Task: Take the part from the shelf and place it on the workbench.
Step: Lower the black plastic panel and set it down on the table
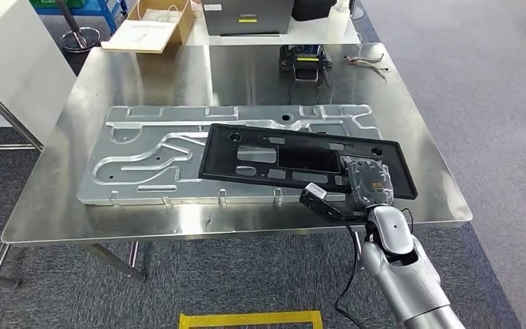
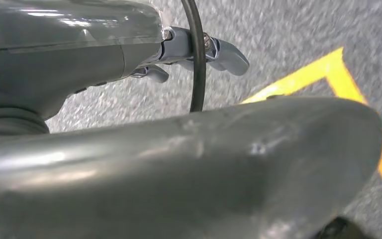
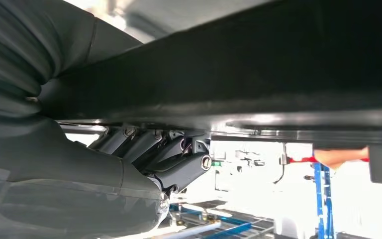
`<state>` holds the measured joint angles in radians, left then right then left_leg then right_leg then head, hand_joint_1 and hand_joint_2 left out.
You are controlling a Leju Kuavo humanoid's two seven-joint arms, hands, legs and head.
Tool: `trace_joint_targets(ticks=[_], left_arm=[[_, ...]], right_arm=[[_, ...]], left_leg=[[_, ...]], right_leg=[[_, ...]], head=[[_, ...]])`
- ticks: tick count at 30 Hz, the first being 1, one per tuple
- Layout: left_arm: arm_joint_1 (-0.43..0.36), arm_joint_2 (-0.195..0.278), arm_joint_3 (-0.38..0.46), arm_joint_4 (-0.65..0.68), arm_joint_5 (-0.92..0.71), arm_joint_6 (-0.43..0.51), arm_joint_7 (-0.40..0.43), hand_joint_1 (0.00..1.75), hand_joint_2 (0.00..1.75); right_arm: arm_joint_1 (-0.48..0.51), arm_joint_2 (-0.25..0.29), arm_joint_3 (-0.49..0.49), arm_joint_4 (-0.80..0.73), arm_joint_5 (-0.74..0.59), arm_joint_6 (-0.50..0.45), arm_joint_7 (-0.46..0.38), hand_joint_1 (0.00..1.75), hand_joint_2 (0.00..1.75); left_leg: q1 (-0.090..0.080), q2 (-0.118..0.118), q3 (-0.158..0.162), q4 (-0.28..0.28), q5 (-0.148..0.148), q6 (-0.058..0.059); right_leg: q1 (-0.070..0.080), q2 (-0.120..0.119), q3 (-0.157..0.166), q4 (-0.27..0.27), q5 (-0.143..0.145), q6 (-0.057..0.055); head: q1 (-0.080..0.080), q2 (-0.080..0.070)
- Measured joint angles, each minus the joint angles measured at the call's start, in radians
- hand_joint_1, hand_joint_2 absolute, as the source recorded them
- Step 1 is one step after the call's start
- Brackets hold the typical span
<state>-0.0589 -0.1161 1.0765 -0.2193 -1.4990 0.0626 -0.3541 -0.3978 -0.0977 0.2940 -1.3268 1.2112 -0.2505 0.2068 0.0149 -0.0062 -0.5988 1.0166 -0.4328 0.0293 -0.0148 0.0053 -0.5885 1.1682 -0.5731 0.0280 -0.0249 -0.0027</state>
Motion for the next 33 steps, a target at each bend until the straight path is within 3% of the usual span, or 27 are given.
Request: trace_joint_targets(ticks=[2, 3, 4, 7, 9, 11, 13, 15, 17, 18, 19, 21, 23, 25, 28, 30, 32, 33], left_arm=[[-0.002, 0.001, 0.0, 0.0, -0.003, 0.001, 0.0, 0.0, 0.0], [-0.002, 0.001, 0.0, 0.0, -0.004, 0.001, 0.0, 0.0, 0.0], [-0.002, 0.001, 0.0, 0.0, -0.006, 0.001, 0.0, 0.0, 0.0], [0.0, 0.0, -0.001, 0.001, -0.007, 0.001, 0.0, 0.0, 0.0], [-0.001, -0.002, -0.003, 0.002, -0.009, 0.001, 0.001, 0.0, 0.0], [-0.004, -0.002, -0.007, 0.002, -0.015, 0.0, 0.002, 0.0, 0.0], [-0.006, 0.0, -0.009, 0.002, -0.019, -0.001, 0.002, 0.0, 0.0], [-0.011, 0.001, -0.01, 0.002, -0.021, -0.002, 0.002, 0.0, 0.0], [-0.013, 0.001, -0.01, 0.002, -0.022, -0.003, 0.003, 0.0, 0.0], [-0.012, 0.001, -0.01, 0.002, -0.022, -0.004, 0.003, 0.0, 0.0], [-0.011, 0.001, -0.01, 0.002, -0.023, -0.005, 0.004, 0.0, 0.0], [-0.008, 0.002, -0.01, 0.002, -0.024, -0.005, 0.006, 0.0, 0.0], [-0.009, 0.004, -0.01, 0.002, -0.025, -0.005, 0.008, 0.0, 0.0], [-0.01, 0.006, -0.011, 0.002, -0.026, -0.004, 0.01, 0.0, 0.0], [-0.009, 0.005, -0.013, 0.002, -0.027, -0.004, 0.011, 0.0, 0.0], [-0.01, 0.005, -0.016, 0.002, -0.028, -0.004, 0.011, 0.0, 0.0], [-0.011, 0.005, -0.017, 0.002, -0.028, -0.004, 0.011, 0.0, 0.0], [-0.011, 0.005, -0.018, 0.002, -0.028, -0.004, 0.011, 0.0, 0.0]], right_arm=[[-0.012, 0.001, -0.001, 0.028, 0.003, 0.003, -0.003, 1.75, 1.75], [-0.015, 0.001, -0.001, 0.042, 0.004, 0.004, -0.005, 1.75, 1.75], [-0.019, 0.002, -0.001, 0.054, 0.006, 0.005, -0.006, 1.75, 1.75], [-0.034, 0.003, 0.0, 0.079, 0.01, 0.008, -0.008, 1.75, 1.75], [-0.055, 0.012, 0.002, 0.101, 0.021, 0.013, -0.012, 1.75, 1.75], [-0.085, 0.032, 0.01, 0.137, 0.039, 0.015, -0.014, 1.75, 1.75], [-0.118, 0.054, 0.023, 0.174, 0.054, 0.015, -0.013, 1.75, 1.75], [-0.144, 0.077, 0.035, 0.204, 0.059, 0.015, -0.012, 1.75, 1.75], [-0.161, 0.098, 0.046, 0.228, 0.06, 0.015, -0.012, 1.75, 1.75], [-0.166, 0.107, 0.051, 0.24, 0.06, 0.016, -0.013, 1.75, 1.75], [-0.17, 0.117, 0.057, 0.252, 0.06, 0.016, -0.013, 1.75, 1.75], [-0.181, 0.135, 0.068, 0.273, 0.06, 0.017, -0.013, 1.75, 1.75], [-0.198, 0.152, 0.079, 0.293, 0.059, 0.016, -0.013, 1.75, 1.75], [-0.21, 0.164, 0.085, 0.309, 0.056, 0.016, -0.013, 1.75, 1.75], [-0.219, 0.172, 0.09, 0.323, 0.055, 0.016, -0.012, 1.75, 1.75], [-0.228, 0.173, 0.092, 0.331, 0.056, 0.016, -0.012, 1.75, 1.75], [-0.231, 0.174, 0.093, 0.338, 0.055, 0.016, -0.012, 1.75, 1.75], [-0.23, 0.174, 0.093, 0.342, 0.055, 0.016, -0.012, 1.75, 1.75]], left_leg=[[-0.001, -0.002, 0.012, -0.001, -0.012, 0.004], [-0.001, -0.004, 0.022, -0.001, -0.02, 0.004], [-0.002, -0.005, 0.034, -0.001, -0.029, 0.004], [-0.005, -0.008, 0.067, -0.002, -0.057, -0.004], [-0.006, -0.009, 0.075, -0.003, -0.067, -0.016], [-0.007, -0.007, 0.082, -0.002, -0.071, -0.029], [-0.007, -0.003, 0.074, 0.034, -0.08, -0.039], [-0.005, -0.001, 0.019, 0.14, -0.12, -0.046], [-0.003, -0.001, -0.059, 0.253, -0.162, -0.051], [-0.003, -0.001, -0.084, 0.274, -0.159, -0.052], [-0.003, -0.001, -0.092, 0.26, -0.135, -0.052], [-0.004, 0.0, -0.066, 0.143, -0.037, -0.045], [-0.011, 0.001, -0.035, 0.037, 0.016, -0.034], [-0.018, 0.002, -0.026, 0.007, 0.012, -0.021], [-0.011, 0.001, 0.001, -0.014, 0.012, -0.003], [-0.007, 0.0, 0.016, -0.02, 0.008, 0.003], [-0.006, 0.0, 0.026, -0.021, -0.003, 0.005], [-0.006, -0.001, 0.034, -0.02, -0.011, 0.004]], right_leg=[[0.0, 0.0, -0.085, 0.109, -0.038, 0.004], [0.0, 0.0, -0.111, 0.123, -0.037, 0.004], [0.0, 0.0, -0.118, 0.102, -0.011, 0.001], [0.007, -0.002, -0.084, -0.079, 0.135, -0.019], [0.016, -0.004, -0.071, -0.141, 0.17, -0.032], [0.017, -0.001, -0.06, -0.152, 0.164, -0.042], [0.011, 0.002, -0.039, -0.161, 0.158, -0.055], [0.01, 0.002, -0.021, -0.165, 0.147, -0.065], [0.012, 0.002, -0.006, -0.164, 0.132, -0.068], [0.013, 0.002, 0.003, -0.164, 0.124, -0.068], [0.014, 0.002, 0.014, -0.163, 0.115, -0.067], [0.016, 0.002, 0.038, -0.162, 0.096, -0.065], [0.018, 0.003, 0.053, -0.162, 0.082, -0.06], [0.02, 0.003, 0.06, -0.16, 0.075, -0.048], [0.02, 0.001, 0.061, -0.13, 0.06, -0.032], [0.014, 0.0, 0.012, -0.044, 0.022, -0.02], [0.006, 0.0, -0.072, 0.075, -0.017, -0.009], [0.002, -0.001, -0.104, 0.108, -0.017, -0.005]], head=[[0.0, 0.0], [0.0, 0.0], [0.0, 0.0], [0.0, 0.0], [0.001, 0.0], [0.001, 0.0], [0.001, 0.0], [0.001, 0.0], [0.001, 0.0], [0.001, 0.0], [0.001, 0.0], [0.001, 0.0], [0.001, 0.0], [0.001, 0.0], [0.001, 0.0], [0.001, 0.0], [0.001, 0.0], [0.001, 0.0]])
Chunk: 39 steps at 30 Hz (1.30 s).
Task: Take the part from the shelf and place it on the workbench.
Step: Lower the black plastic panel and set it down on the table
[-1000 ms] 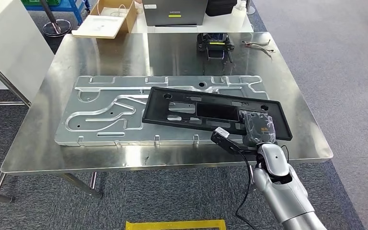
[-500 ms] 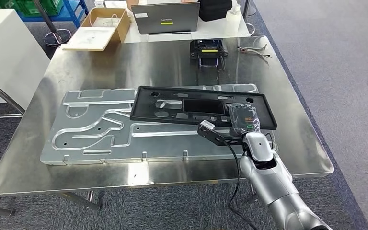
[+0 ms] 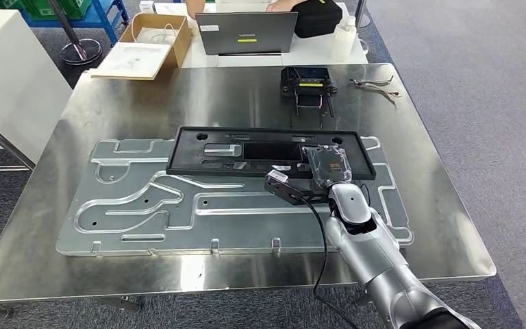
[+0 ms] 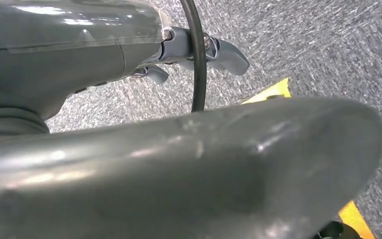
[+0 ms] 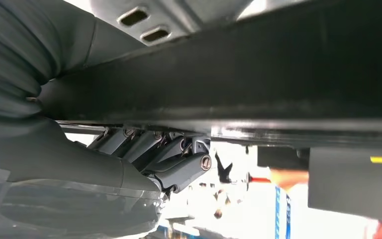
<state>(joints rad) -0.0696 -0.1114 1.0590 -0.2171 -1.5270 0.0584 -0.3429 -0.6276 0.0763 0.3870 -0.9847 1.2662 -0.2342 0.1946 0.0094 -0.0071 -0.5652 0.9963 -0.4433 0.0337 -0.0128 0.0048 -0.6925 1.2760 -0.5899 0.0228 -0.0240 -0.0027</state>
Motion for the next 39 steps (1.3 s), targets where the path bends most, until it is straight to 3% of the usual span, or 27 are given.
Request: trace_joint_targets(ticks=[1, 2, 4, 5, 6, 9, 11, 14, 15, 16, 17, 19, 20, 21, 25, 27, 29, 30, 31, 32, 35, 36, 39], left_arm=[[0.001, 0.0, 0.0, 0.0, 0.0, 0.0, 0.0, 0.0, 0.0], [0.001, 0.0, -0.001, 0.0, -0.001, 0.001, 0.0, 0.0, 0.0], [0.003, 0.0, -0.003, 0.0, -0.003, 0.006, -0.001, 0.0, 0.87], [0.002, 0.0, -0.005, 0.0, -0.005, 0.013, -0.001, 0.0, 1.31], [0.001, 0.0, -0.007, 0.0, -0.008, 0.021, -0.002, 0.0, 1.31], [-0.001, 0.0, -0.013, 0.0, -0.01, 0.037, -0.003, 0.0, 0.0], [-0.006, -0.004, -0.015, 0.0, -0.006, 0.044, 0.005, 0.0, 0.0], [-0.037, -0.042, -0.016, 0.0, -0.004, 0.082, 0.079, 0.0, 0.0], [-0.049, -0.058, -0.016, 0.0, -0.004, 0.092, 0.101, 0.0, 0.0], [-0.06, -0.069, -0.017, 0.0, -0.003, 0.096, 0.112, 0.0, 0.0], [-0.07, -0.079, -0.017, 0.0, -0.002, 0.096, 0.116, 0.0, 0.0], [-0.08, -0.094, -0.017, 0.0, 0.003, 0.091, 0.115, 0.0, 0.0], [-0.083, -0.1, -0.017, 0.0, 0.008, 0.087, 0.113, 0.0, 0.0], [-0.083, -0.104, -0.017, 0.001, 0.013, 0.083, 0.11, 0.0, 0.0], [-0.083, -0.111, -0.016, 0.001, 0.036, 0.064, 0.095, 0.0, 0.0], [-0.086, -0.114, -0.016, 0.001, 0.044, 0.061, 0.096, 0.0, 0.0], [-0.092, -0.121, -0.015, 0.001, 0.049, 0.06, 0.103, 0.0, 0.0], [-0.095, -0.126, -0.015, 0.001, 0.051, 0.059, 0.108, 0.0, 0.0], [-0.097, -0.13, -0.015, 0.001, 0.051, 0.058, 0.111, 0.0, 0.0], [-0.098, -0.135, -0.015, 0.001, 0.052, 0.057, 0.114, 0.0, 0.0], [-0.101, -0.143, -0.014, 0.001, 0.057, 0.055, 0.118, 0.0, 0.0], [-0.102, -0.144, -0.014, 0.001, 0.058, 0.053, 0.118, 0.0, 0.0], [-0.105, -0.146, -0.014, 0.001, 0.061, 0.05, 0.118, 0.0, 0.0]], right_arm=[[0.001, 0.0, 0.0, 0.004, 0.0, 0.0, 0.0, 1.75, 1.75], [0.002, 0.0, 0.001, 0.008, 0.0, 0.0, 0.0, 1.75, 1.75], [0.001, 0.0, 0.001, 0.016, -0.002, 0.001, 0.0, 0.87, 1.75], [0.0, 0.0, 0.002, 0.02, -0.005, 0.001, 0.0, 0.44, 1.75], [0.0, 0.001, 0.002, 0.023, -0.007, 0.001, 0.0, 0.0, 1.75], [0.004, 0.004, 0.004, 0.029, -0.012, -0.001, 0.001, 0.0, 1.75], [0.004, 0.006, 0.005, 0.03, -0.013, -0.002, 0.002, 0.0, 1.75], [0.007, 0.023, 0.011, 0.036, -0.011, -0.004, 0.006, 0.0, 1.75], [0.01, 0.032, 0.014, 0.039, -0.01, -0.005, 0.008, 0.0, 1.75], [0.013, 0.039, 0.018, 0.042, -0.009, -0.007, 0.01, 0.0, 1.75], [0.015, 0.045, 0.021, 0.044, -0.009, -0.008, 0.011, 0.0, 1.75], [0.015, 0.052, 0.024, 0.047, -0.009, -0.012, 0.014, 0.0, 1.75], [0.015, 0.053, 0.024, 0.049, -0.01, -0.014, 0.015, 0.0, 1.75], [0.015, 0.054, 0.025, 0.05, -0.011, -0.016, 0.016, 0.0, 1.75], [0.019, 0.053, 0.026, 0.052, -0.015, -0.018, 0.016, 0.0, 1.75], [0.02, 0.052, 0.026, 0.052, -0.017, -0.018, 0.017, 0.0, 1.75], [0.024, 0.051, 0.027, 0.052, -0.017, -0.018, 0.017, 0.0, 1.75], [0.025, 0.051, 0.028, 0.052, -0.017, -0.017, 0.017, 0.0, 1.75], [0.026, 0.051, 0.03, 0.053, -0.017, -0.017, 0.017, 0.0, 1.75], [0.024, 0.051, 0.031, 0.053, -0.017, -0.017, 0.017, 0.0, 1.75], [0.016, 0.053, 0.033, 0.052, -0.017, -0.015, 0.017, 0.0, 1.75], [0.014, 0.055, 0.033, 0.052, -0.017, -0.015, 0.017, 0.0, 1.75], [0.013, 0.058, 0.036, 0.054, -0.017, -0.015, 0.017, 0.0, 1.75]], left_leg=[[0.001, -0.001, 0.01, 0.001, -0.007, -0.002], [0.002, -0.001, 0.021, 0.001, -0.015, -0.004], [0.004, -0.001, 0.044, 0.002, -0.033, -0.014], [0.004, -0.001, 0.048, 0.003, -0.041, -0.02], [0.004, -0.001, 0.05, 0.004, -0.048, -0.028], [0.003, 0.001, 0.057, 0.012, -0.062, -0.048], [0.005, 0.002, 0.044, 0.056, -0.088, -0.056], [0.008, 0.002, -0.059, 0.237, -0.163, -0.062], [0.007, 0.002, -0.091, 0.281, -0.173, -0.062], [0.007, 0.002, -0.105, 0.29, -0.163, -0.061], [0.007, 0.002, -0.1, 0.26, -0.133, -0.057], [0.004, 0.002, -0.055, 0.134, -0.052, -0.045], [0.002, 0.002, -0.036, 0.077, -0.029, -0.04], [0.0, 0.002, -0.024, 0.044, -0.014, -0.035], [0.0, 0.002, -0.02, 0.014, 0.013, -0.017], [0.005, 0.005, -0.023, -0.001, 0.03, -0.007], [0.003, 0.005, -0.035, -0.001, 0.04, -0.002], [0.003, 0.006, -0.042, 0.0, 0.044, -0.003], [0.003, 0.006, -0.049, 0.002, 0.048, -0.004], [0.004, 0.006, -0.056, 0.004, 0.052, -0.007], [0.006, 0.005, -0.073, 0.015, 0.062, -0.018], [0.005, 0.004, -0.077, 0.018, 0.066, -0.024], [0.004, 0.0, -0.084, 0.018, 0.081, -0.045]], right_leg=[[-0.004, 0.0, -0.016, -0.001, 0.02, 0.004], [-0.007, -0.001, -0.015, -0.039, 0.06, 0.007], [-0.01, -0.005, 0.012, -0.16, 0.156, 0.006], [-0.007, -0.007, 0.023, -0.211, 0.18, 0.001], [-0.004, -0.008, 0.027, -0.239, 0.192, -0.006], [0.0, -0.006, 0.035, -0.249, 0.185, -0.033], [-0.001, -0.005, 0.05, -0.255, 0.18, -0.045], [0.004, -0.005, 0.059, -0.257, 0.173, -0.057], [0.007, -0.005, 0.061, -0.256, 0.17, -0.059], [0.009, -0.005, 0.062, -0.254, 0.168, -0.061], [0.011, -0.004, 0.065, -0.253, 0.165, -0.061], [0.015, -0.001, 0.073, -0.252, 0.161, -0.06], [0.016, 0.001, 0.075, -0.251, 0.161, -0.057], [0.017, 0.003, 0.074, -0.25, 0.162, -0.054], [0.016, 0.005, 0.065, -0.245, 0.157, -0.031], [0.014, 0.004, 0.042, -0.185, 0.101, -0.019], [0.009, 0.002, -0.001, -0.066, 0.024, -0.01], [0.005, 0.002, -0.015, -0.016, 0.002, -0.007], [0.001, 0.001, -0.014, 0.003, -0.001, -0.003], [-0.002, 0.0, 0.005, -0.014, 0.014, -0.001], [-0.008, -0.001, 0.127, -0.194, 0.076, 0.001], [-0.006, 0.0, 0.15, -0.234, 0.085, -0.002], [-0.001, 0.002, 0.149, -0.255, 0.098, -0.021]], head=[[0.0, 0.0], [0.0, 0.0], [0.0, 0.0], [0.001, 0.0], [0.0, 0.0], [0.0, 0.0], [0.0, 0.0], [0.0, 0.0], [0.0, 0.0], [0.0, 0.0], [0.0, 0.0], [0.0, 0.0], [0.0, 0.0], [0.0, 0.0], [0.0, 0.0], [0.0, 0.0], [0.0, 0.0], [0.0, 0.0], [0.0, 0.0], [0.0, 0.0], [0.0, 0.0], [0.0, 0.0], [0.0, 0.0]])
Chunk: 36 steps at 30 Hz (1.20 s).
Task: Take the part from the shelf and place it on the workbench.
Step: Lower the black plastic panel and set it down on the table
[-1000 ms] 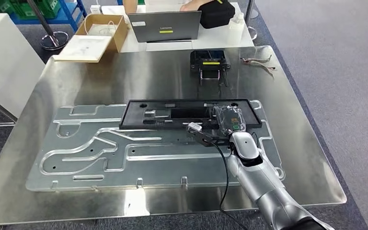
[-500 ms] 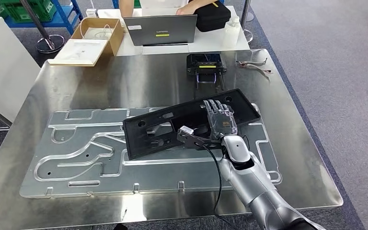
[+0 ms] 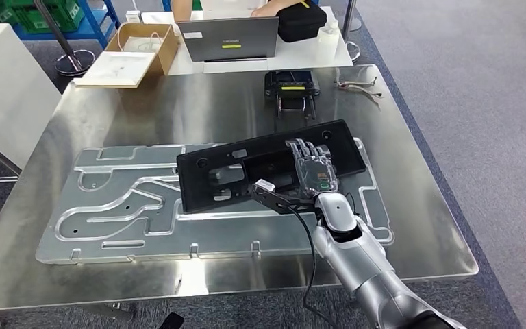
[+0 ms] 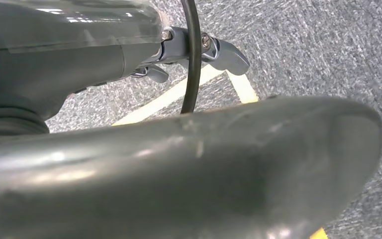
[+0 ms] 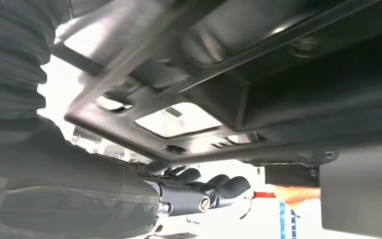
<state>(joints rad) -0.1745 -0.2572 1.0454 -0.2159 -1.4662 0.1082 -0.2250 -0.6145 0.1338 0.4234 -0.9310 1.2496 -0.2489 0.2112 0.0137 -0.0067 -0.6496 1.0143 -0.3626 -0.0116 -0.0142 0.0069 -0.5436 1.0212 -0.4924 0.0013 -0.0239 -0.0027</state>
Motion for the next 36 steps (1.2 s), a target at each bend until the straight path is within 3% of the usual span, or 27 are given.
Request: trace_joint_targets(ticks=[1, 2, 5, 6, 7, 8, 10, 12, 14, 16, 17, 19, 21, 22, 23, 25, 27, 28, 29, 31, 32, 33, 36], left_arm=[[0.0, 0.0, 0.0, 0.0, 0.001, 0.0, 0.0, 0.0, 0.0], [0.0, 0.0, 0.0, 0.0, 0.001, -0.001, 0.0, 0.0, 0.0], [0.0, 0.0, 0.001, 0.0, 0.003, -0.001, 0.001, 0.0, 0.0], [0.0, 0.0, 0.001, 0.0, 0.004, -0.001, 0.002, 0.0, 0.0], [0.0, 0.0, 0.001, 0.0, 0.005, -0.001, 0.003, 0.0, 0.0], [0.0, 0.0, 0.001, 0.0, 0.005, -0.001, 0.005, 0.0, 0.0], [-0.002, 0.0, 0.001, 0.0, 0.006, 0.0, 0.007, 0.0, 0.0], [-0.006, 0.001, 0.001, 0.0, 0.006, 0.0, 0.008, 0.0, 0.0], [-0.009, 0.001, 0.001, 0.0, 0.006, 0.001, 0.008, 0.0, 0.0], [-0.007, 0.001, 0.001, 0.0, 0.006, 0.001, 0.009, 0.0, 0.0], [-0.007, 0.001, 0.001, 0.0, 0.006, 0.001, 0.009, 0.0, 0.0], [-0.007, 0.0, 0.001, 0.0, 0.006, 0.0, 0.008, 0.0, 0.0], [-0.006, 0.0, 0.001, 0.0, 0.006, -0.001, 0.007, 0.0, 0.0], [-0.006, 0.0, 0.001, 0.0, 0.006, -0.001, 0.007, 0.0, 0.0], [-0.005, 0.0, 0.001, 0.0, 0.006, -0.001, 0.007, 0.0, 0.0], [-0.006, 0.0, 0.001, 0.0, 0.006, -0.001, 0.007, 0.0, 0.0], [-0.007, -0.001, 0.001, 0.0, 0.006, -0.002, 0.007, 0.0, 0.0], [-0.007, -0.002, 0.001, 0.0, 0.006, -0.002, 0.007, 0.0, 0.0], [-0.007, -0.002, 0.001, 0.0, 0.006, -0.002, 0.007, 0.0, 0.0], [-0.006, -0.002, 0.001, 0.0, 0.007, -0.002, 0.008, 0.0, 0.0], [-0.006, -0.002, 0.001, 0.0, 0.007, -0.002, 0.008, 0.0, 0.0], [-0.005, -0.002, 0.001, 0.0, 0.008, -0.002, 0.009, 0.0, 0.0], [-0.004, -0.001, 0.001, 0.0, 0.009, -0.002, 0.012, 0.0, 0.0]], right_arm=[[0.0, 0.001, 0.002, 0.001, 0.0, 0.001, 0.0, 0.0, 1.75], [0.0, 0.003, 0.004, 0.002, -0.001, 0.001, 0.0, 0.0, 1.75], [-0.001, 0.005, 0.008, 0.004, -0.005, 0.001, -0.002, 0.0, 1.75], [-0.001, 0.005, 0.01, 0.005, -0.007, 0.001, -0.002, 0.0, 1.75], [-0.002, 0.005, 0.012, 0.006, -0.009, 0.001, -0.002, 0.0, 1.75], [-0.003, 0.005, 0.013, 0.007, -0.01, 0.002, -0.002, 0.0, 1.75], [-0.007, 0.006, 0.013, 0.009, -0.011, 0.003, -0.002, 0.0, 1.75], [-0.008, 0.006, 0.014, 0.01, -0.012, 0.006, -0.002, 0.0, 1.75], [-0.006, 0.007, 0.014, 0.012, -0.012, 0.006, -0.002, 0.0, 1.75], [-0.003, 0.007, 0.014, 0.015, -0.013, 0.007, -0.002, 0.0, 1.75], [-0.002, 0.006, 0.014, 0.017, -0.013, 0.007, -0.002, 0.0, 1.75], [-0.001, 0.003, 0.014, 0.021, -0.014, 0.007, -0.002, 0.0, 1.75], [0.001, 0.003, 0.014, 0.023, -0.014, 0.004, -0.002, 0.0, 1.75], [0.002, 0.003, 0.014, 0.024, -0.015, 0.001, -0.002, 0.0, 1.75], [0.003, 0.003, 0.014, 0.025, -0.016, -0.001, -0.002, 0.0, 1.75], [0.0, 0.003, 0.014, 0.025, -0.017, -0.005, -0.002, 0.0, 1.75], [-0.003, 0.003, 0.014, 0.025, -0.017, -0.005, -0.002, 0.0, 1.75], [-0.004, 0.004, 0.014, 0.025, -0.017, -0.004, -0.002, 0.0, 1.75], [-0.002, 0.004, 0.014, 0.026, -0.017, -0.003, -0.002, 0.0, 1.75], [0.001, 0.003, 0.014, 0.027, -0.017, -0.003, -0.002, 0.0, 1.75], [0.003, 0.004, 0.014, 0.028, -0.017, -0.003, -0.002, 0.0, 1.75], [0.005, 0.004, 0.014, 0.029, -0.017, -0.004, -0.002, 0.0, 1.75], [0.012, 0.005, 0.015, 0.031, -0.019, -0.005, -0.002, 0.0, 1.75]], left_leg=[[0.001, 0.0, -0.005, 0.005, -0.006, -0.006], [0.003, -0.001, -0.014, 0.024, -0.029, -0.011], [0.005, 0.001, -0.059, 0.185, -0.169, -0.019], [0.006, 0.001, -0.069, 0.243, -0.199, -0.021], [0.006, 0.001, -0.066, 0.278, -0.208, -0.022], [0.005, 0.001, -0.047, 0.279, -0.196, -0.02], [0.004, 0.001, 0.04, 0.185, -0.15, -0.012], [-0.002, 0.001, 0.134, 0.053, -0.143, 0.002], [-0.009, 0.001, 0.163, -0.008, -0.152, 0.012], [-0.009, 0.003, 0.152, -0.018, -0.132, 0.023], [-0.007, 0.005, 0.145, -0.023, -0.119, 0.031], [-0.003, 0.01, 0.122, -0.029, -0.091, 0.043], [-0.004, 0.012, 0.087, -0.027, -0.067, 0.047], [-0.004, 0.013, 0.07, -0.025, -0.056, 0.046], [-0.004, 0.014, 0.054, -0.023, -0.046, 0.045], [-0.003, 0.015, 0.026, -0.015, -0.028, 0.039], [-0.005, 0.014, 0.006, -0.005, -0.015, 0.03], [-0.006, 0.014, -0.001, -0.001, -0.008, 0.024], [-0.006, 0.014, -0.005, -0.001, 0.001, 0.017], [-0.004, 0.013, -0.012, -0.005, 0.016, 0.003], [-0.004, 0.011, -0.021, 0.003, 0.004, -0.003], [-0.003, 0.009, -0.033, 0.029, -0.029, -0.008], [0.0, 0.007, -0.077, 0.201, -0.179, -0.021]], right_leg=[[-0.001, -0.002, -0.004, -0.003, 0.007, -0.008], [-0.003, -0.003, -0.011, -0.006, 0.016, -0.017], [-0.001, -0.007, -0.043, -0.008, 0.045, -0.032], [0.0, -0.008, -0.055, -0.007, 0.054, -0.033], [0.002, -0.008, -0.068, -0.006, 0.063, -0.033], [0.004, -0.009, -0.08, -0.004, 0.071, -0.032], [0.006, -0.009, -0.1, 0.0, 0.086, -0.029], [0.009, -0.008, -0.112, 0.003, 0.101, -0.021], [0.007, -0.009, -0.117, 0.0, 0.118, -0.008], [0.005, -0.008, -0.121, -0.005, 0.129, 0.006], [0.004, -0.007, -0.128, 0.006, 0.112, 0.012], [0.001, -0.005, -0.157, 0.084, 0.025, 0.02], [0.0, -0.006, -0.19, 0.21, -0.06, 0.027], [-0.001, -0.006, -0.194, 0.255, -0.07, 0.031], [-0.001, -0.006, -0.183, 0.272, -0.057, 0.033], [-0.004, -0.007, -0.112, 0.209, -0.006, 0.033], [-0.002, -0.006, -0.008, 0.072, -0.005, 0.025], [0.001, -0.006, 0.025, 0.02, -0.017, 0.02], [0.004, -0.006, 0.039, -0.008, -0.027, 0.013], [0.003, -0.007, 0.029, -0.018, -0.014, -0.002], [0.002, -0.008, 0.02, -0.021, -0.001, -0.011], [-0.001, -0.01, 0.008, -0.025, 0.013, -0.019], [0.002, -0.013, -0.038, -0.026, 0.052, -0.032]], head=[[0.0, 0.0], [0.0, 0.0], [0.0, 0.0], [0.0, 0.0], [0.0, 0.0], [0.0, 0.0], [0.0, 0.0], [0.0, 0.0], [0.0, 0.0], [0.0, 0.0], [0.0, 0.0], [0.0, 0.0], [0.0, 0.0], [0.0, 0.0], [0.0, 0.0], [0.0, 0.0], [0.0, 0.0], [0.0, 0.0], [0.0, 0.0], [0.0, 0.0], [0.0, 0.0], [0.0, 0.0], [-0.001, 0.0]])
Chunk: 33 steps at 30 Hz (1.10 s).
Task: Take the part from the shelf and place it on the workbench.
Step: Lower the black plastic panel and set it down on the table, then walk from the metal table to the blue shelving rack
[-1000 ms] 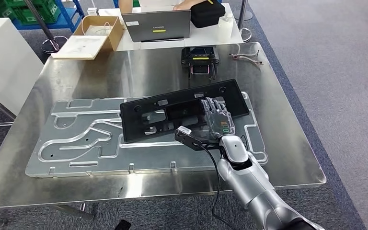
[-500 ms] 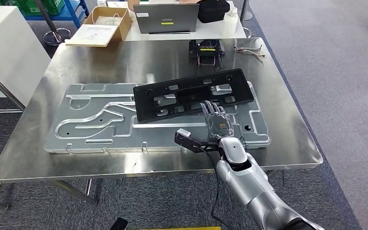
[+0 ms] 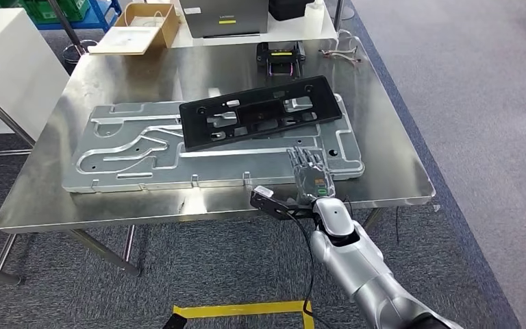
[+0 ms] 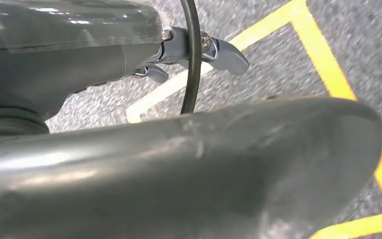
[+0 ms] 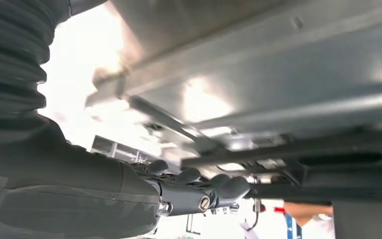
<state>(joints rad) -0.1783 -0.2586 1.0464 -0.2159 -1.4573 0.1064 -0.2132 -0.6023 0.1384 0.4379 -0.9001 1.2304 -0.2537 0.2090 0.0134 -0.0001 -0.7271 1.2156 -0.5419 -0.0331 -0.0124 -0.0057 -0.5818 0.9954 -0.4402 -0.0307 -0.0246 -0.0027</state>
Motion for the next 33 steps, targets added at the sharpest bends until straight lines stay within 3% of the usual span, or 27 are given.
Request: trace_joint_targets(ticks=[1, 2, 3, 5, 7, 9, 11, 12, 15, 16, 17, 18, 20, 22, 23, 24, 26, 27, 28, 30, 31, 32, 33], left_arm=[[0.0, 0.0, 0.0, 0.0, 0.001, 0.0, 0.0, 0.0, 0.0], [0.0, 0.0, 0.0, 0.0, 0.001, 0.0, 0.001, 0.0, 0.0], [0.0, 0.0, 0.0, 0.0, 0.002, 0.0, 0.001, 0.0, 0.0], [-0.001, 0.0, 0.0, 0.0, 0.003, 0.0, 0.001, 0.0, 0.0], [-0.003, 0.0, 0.0, 0.0, 0.004, 0.001, 0.001, 0.0, 0.0], [-0.004, 0.001, 0.0, 0.0, 0.006, 0.002, 0.001, 0.0, 0.0], [-0.003, 0.001, 0.0, 0.0, 0.01, 0.002, 0.002, 0.0, 0.0], [-0.004, 0.001, 0.0, 0.0, 0.011, 0.002, 0.002, 0.0, 0.0], [-0.003, 0.001, 0.0, 0.0, 0.012, 0.002, 0.002, 0.0, 0.0], [-0.003, 0.001, 0.0, 0.0, 0.012, 0.002, 0.002, 0.0, 0.0], [-0.002, 0.001, 0.0, 0.0, 0.012, 0.002, 0.002, 0.0, 0.0], [-0.001, 0.001, 0.0, 0.0, 0.013, 0.002, 0.002, 0.0, 0.0], [-0.001, 0.0, 0.0, 0.0, 0.013, 0.002, 0.001, 0.0, 0.0], [-0.001, 0.0, 0.0, 0.0, 0.014, 0.002, 0.001, 0.0, 0.0], [-0.002, 0.0, 0.0, 0.0, 0.014, 0.002, 0.0, 0.0, 0.0], [-0.001, 0.0, 0.0, 0.0, 0.015, 0.002, -0.001, 0.0, 0.0], [0.001, 0.001, 0.0, 0.0, 0.016, 0.002, -0.001, 0.0, 0.0], [0.002, 0.001, 0.0, 0.0, 0.018, 0.002, -0.001, 0.0, 0.0], [0.004, 0.001, 0.001, 0.0, 0.02, 0.002, -0.002, 0.0, 0.0], [0.005, 0.001, 0.002, 0.0, 0.028, 0.003, -0.005, 0.0, 0.0], [0.006, 0.001, 0.003, 0.0, 0.034, 0.004, -0.008, 0.0, 0.0], [0.007, 0.001, 0.005, 0.0, 0.041, 0.005, -0.011, 0.0, 0.0], [0.009, 0.002, 0.007, 0.0, 0.048, 0.007, -0.014, 0.0, 0.0]], right_arm=[[0.004, 0.0, 0.0, 0.0, -0.001, 0.0, 0.0, 0.0, 1.75], [0.008, 0.0, 0.0, 0.0, -0.001, 0.0, 0.0, 0.0, 1.75], [0.012, 0.0, 0.0, 0.001, -0.001, -0.001, 0.0, 0.0, 1.75], [0.017, -0.001, 0.0, 0.0, -0.002, -0.002, 0.0, 0.0, 1.75], [0.019, -0.001, 0.0, -0.001, -0.003, -0.004, 0.0, 0.0, 1.75], [0.02, -0.002, 0.0, -0.002, -0.003, -0.006, 0.0, 0.0, 1.75], [0.023, -0.004, 0.0, -0.002, -0.005, -0.007, 0.0, 0.0, 1.75], [0.025, -0.005, 0.0, -0.002, -0.007, -0.008, 0.0, 0.0, 1.75], [0.03, -0.009, 0.0, -0.002, -0.01, -0.011, 0.0, 0.0, 1.75], [0.033, -0.011, 0.0, -0.002, -0.011, -0.012, 0.0, 0.0, 1.75], [0.038, -0.012, 0.0, -0.002, -0.011, -0.014, 0.0, 0.0, 1.75], [0.042, -0.013, 0.0, -0.002, -0.012, -0.015, 0.0, 0.0, 1.75], [0.046, -0.015, 0.0, -0.002, -0.012, -0.017, 0.0, 0.0, 1.75], [0.047, -0.015, 0.0, -0.005, -0.012, -0.02, 0.0, 0.0, 1.75], [0.047, -0.015, 0.0, -0.006, -0.012, -0.023, 0.0, 0.0, 1.75], [0.049, -0.015, 0.0, -0.007, -0.013, -0.025, 0.0, 0.0, 1.75], [0.056, -0.017, 0.0, -0.006, -0.014, -0.029, 0.0, 0.0, 1.75], [0.06, -0.017, 0.0, -0.006, -0.016, -0.031, 0.0, 0.0, 1.75], [0.063, -0.017, 0.0, -0.006, -0.019, -0.036, -0.002, 0.0, 1.75], [0.077, -0.018, 0.0, -0.007, -0.037, -0.055, -0.013, 0.0, 1.75], [0.092, -0.018, -0.001, -0.01, -0.054, -0.072, -0.024, 0.0, 1.75], [0.114, -0.019, -0.004, -0.016, -0.075, -0.094, -0.038, 0.0, 1.75], [0.142, -0.02, -0.009, -0.026, -0.099, -0.119, -0.056, 0.0, 1.75]], left_leg=[[0.001, 0.0, -0.005, 0.054, -0.021, -0.003], [0.002, 0.0, 0.002, 0.084, -0.019, -0.006], [0.003, 0.0, 0.025, 0.079, 0.004, -0.007], [0.006, 0.0, 0.117, -0.026, 0.046, -0.006], [0.003, -0.001, 0.204, -0.157, 0.037, 0.005], [-0.004, -0.003, 0.226, -0.204, 0.026, 0.022], [-0.003, -0.001, 0.216, -0.208, 0.047, 0.04], [-0.001, 0.001, 0.208, -0.211, 0.061, 0.05], [0.0, 0.006, 0.164, -0.214, 0.103, 0.066], [-0.001, 0.007, 0.145, -0.213, 0.117, 0.067], [-0.001, 0.007, 0.126, -0.211, 0.129, 0.066], [-0.001, 0.007, 0.107, -0.208, 0.142, 0.064], [-0.001, 0.007, 0.074, -0.201, 0.163, 0.057], [-0.004, 0.007, 0.052, -0.192, 0.18, 0.047], [-0.005, 0.008, 0.047, -0.19, 0.189, 0.041], [-0.006, 0.008, 0.044, -0.192, 0.198, 0.034], [-0.003, 0.008, 0.039, -0.197, 0.211, 0.021], [-0.001, 0.007, 0.031, -0.186, 0.194, 0.015], [0.0, 0.005, 0.018, -0.158, 0.156, 0.01], [0.002, 0.005, -0.011, -0.044, 0.045, 0.002], [0.002, 0.005, -0.02, 0.021, 0.007, 0.0], [0.002, 0.005, -0.019, 0.07, -0.005, -0.002], [0.002, 0.005, -0.005, 0.092, 0.006, -0.002]], right_leg=[[0.001, -0.001, -0.016, 0.002, 0.011, 0.0], [0.001, -0.002, -0.032, 0.004, 0.022, 0.001], [0.001, -0.002, -0.049, 0.007, 0.033, 0.004], [0.0, -0.002, -0.079, 0.017, 0.052, 0.01], [0.001, -0.001, -0.099, 0.026, 0.069, 0.021], [0.0, -0.001, -0.103, 0.024, 0.087, 0.035], [-0.002, 0.001, -0.106, 0.022, 0.091, 0.048], [-0.003, 0.002, -0.114, 0.035, 0.068, 0.053], [-0.004, 0.004, -0.159, 0.186, -0.082, 0.061], [-0.005, 0.004, -0.169, 0.248, -0.112, 0.064], [-0.005, 0.004, -0.167, 0.289, -0.116, 0.066], [-0.006, 0.004, -0.152, 0.303, -0.1, 0.067], [-0.009, 0.004, -0.071, 0.232, -0.054, 0.065], [-0.007, 0.004, 0.034, 0.096, -0.067, 0.059], [-0.004, 0.004, 0.067, 0.047, -0.083, 0.055], [0.0, 0.005, 0.079, 0.02, -0.093, 0.05], [0.0, 0.003, 0.068, 0.012, -0.077, 0.035], [-0.001, 0.001, 0.058, 0.01, -0.064, 0.026], [-0.003, -0.001, 0.045, 0.007, -0.05, 0.018], [-0.002, -0.002, 0.015, 0.006, -0.023, 0.009], [-0.001, -0.003, 0.0, 0.007, -0.011, 0.009], [0.001, -0.005, -0.015, 0.008, 0.0, 0.009], [0.002, -0.007, -0.03, 0.009, 0.011, 0.01]], head=[[0.0, 0.0], [0.0, 0.0], [0.0, 0.0], [0.0, 0.0], [0.0, 0.0], [0.001, 0.0], [0.001, 0.0], [0.001, 0.0], [0.001, 0.0], [0.001, 0.0], [0.001, 0.0], [0.001, 0.0], [0.001, 0.0], [0.001, 0.0], [0.0, 0.0], [0.0, 0.0], [0.0, 0.0], [0.0, 0.0], [0.0, 0.0], [0.0, 0.0], [0.0, 0.0], [0.0, 0.0], [0.0, 0.0]])
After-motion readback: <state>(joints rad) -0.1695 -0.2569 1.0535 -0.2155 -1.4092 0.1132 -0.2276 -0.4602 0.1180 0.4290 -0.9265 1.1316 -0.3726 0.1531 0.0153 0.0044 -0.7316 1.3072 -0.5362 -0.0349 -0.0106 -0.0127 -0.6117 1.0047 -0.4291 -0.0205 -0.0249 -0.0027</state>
